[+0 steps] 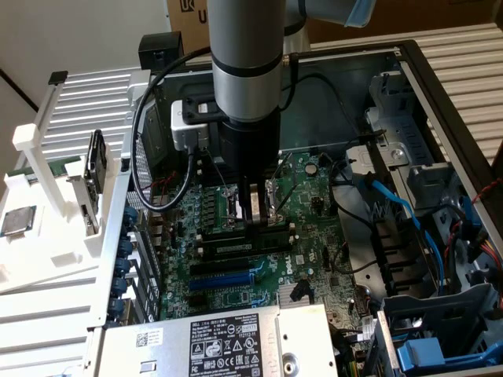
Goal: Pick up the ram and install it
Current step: 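Press down the ram until it locks into place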
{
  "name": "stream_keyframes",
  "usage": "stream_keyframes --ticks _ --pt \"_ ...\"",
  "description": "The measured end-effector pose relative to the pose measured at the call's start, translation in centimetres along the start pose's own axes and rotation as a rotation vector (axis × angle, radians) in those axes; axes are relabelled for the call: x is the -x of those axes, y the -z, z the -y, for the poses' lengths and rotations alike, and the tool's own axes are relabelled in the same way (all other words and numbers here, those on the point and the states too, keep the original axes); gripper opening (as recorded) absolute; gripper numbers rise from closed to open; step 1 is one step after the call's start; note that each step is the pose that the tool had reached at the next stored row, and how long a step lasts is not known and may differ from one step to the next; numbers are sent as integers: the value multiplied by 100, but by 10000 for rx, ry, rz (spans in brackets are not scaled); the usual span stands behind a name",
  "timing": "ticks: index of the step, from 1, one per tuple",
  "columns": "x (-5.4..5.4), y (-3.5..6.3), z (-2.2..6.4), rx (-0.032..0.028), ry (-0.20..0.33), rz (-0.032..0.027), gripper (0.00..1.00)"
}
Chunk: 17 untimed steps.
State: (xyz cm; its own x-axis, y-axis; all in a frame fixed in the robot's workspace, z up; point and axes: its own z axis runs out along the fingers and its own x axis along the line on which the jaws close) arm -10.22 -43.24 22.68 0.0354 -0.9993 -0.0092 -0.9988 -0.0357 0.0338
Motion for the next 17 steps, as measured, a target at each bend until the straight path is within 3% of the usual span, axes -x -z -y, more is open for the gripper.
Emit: stream_keyframes --ticks 17 --pt "3 22 -13 -57 3 17 10"
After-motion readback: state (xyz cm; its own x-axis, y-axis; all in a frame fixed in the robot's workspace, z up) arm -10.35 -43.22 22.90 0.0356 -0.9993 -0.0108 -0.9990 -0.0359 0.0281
